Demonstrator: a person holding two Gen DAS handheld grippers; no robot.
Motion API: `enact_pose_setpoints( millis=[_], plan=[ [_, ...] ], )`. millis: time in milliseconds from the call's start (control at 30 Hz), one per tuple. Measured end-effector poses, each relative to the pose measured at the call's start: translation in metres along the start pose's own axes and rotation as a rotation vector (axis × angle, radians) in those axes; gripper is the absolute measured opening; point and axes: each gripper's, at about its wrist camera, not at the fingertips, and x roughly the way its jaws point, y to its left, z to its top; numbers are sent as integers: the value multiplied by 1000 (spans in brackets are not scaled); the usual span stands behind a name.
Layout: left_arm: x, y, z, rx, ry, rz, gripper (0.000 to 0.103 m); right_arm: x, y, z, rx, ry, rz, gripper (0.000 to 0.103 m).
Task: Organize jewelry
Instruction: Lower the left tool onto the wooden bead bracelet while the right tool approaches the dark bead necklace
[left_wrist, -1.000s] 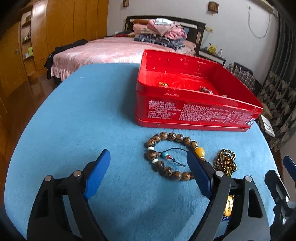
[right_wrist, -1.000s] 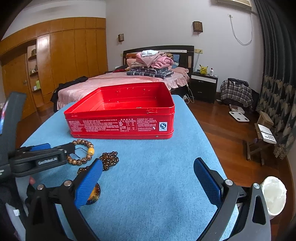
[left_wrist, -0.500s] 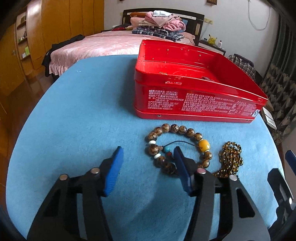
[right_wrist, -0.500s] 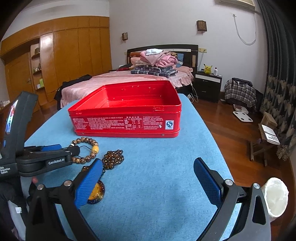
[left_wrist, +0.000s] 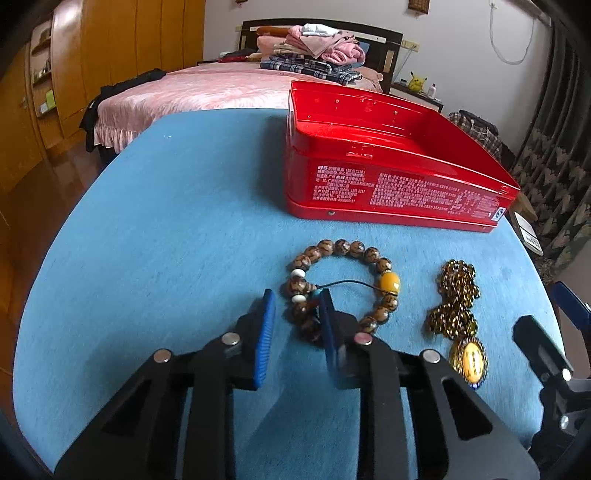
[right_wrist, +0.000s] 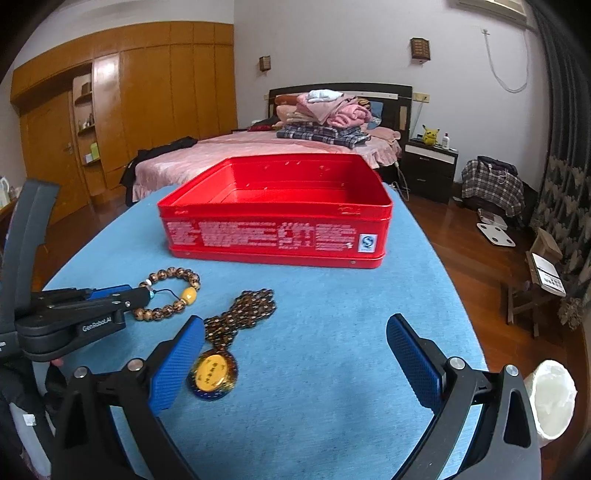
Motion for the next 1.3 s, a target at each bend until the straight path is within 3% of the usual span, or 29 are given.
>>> enact_pose_setpoints(
  millis=[333, 867, 1100, 1300],
  plan=[
    [-13, 7, -12, -1, -5, -10, 19, 11, 19, -5, -50, 65, 1, 96],
    [-18, 7, -20, 1, -23, -6, 19, 22, -2, -12, -52, 114, -139, 91],
    [-18, 8, -20, -2, -24, -7, 19, 16, 3, -8, -4, 92, 6, 91],
    [-18, 8, -21, -1, -24, -8, 19, 24, 15, -15, -57, 141, -10, 91]
  ],
)
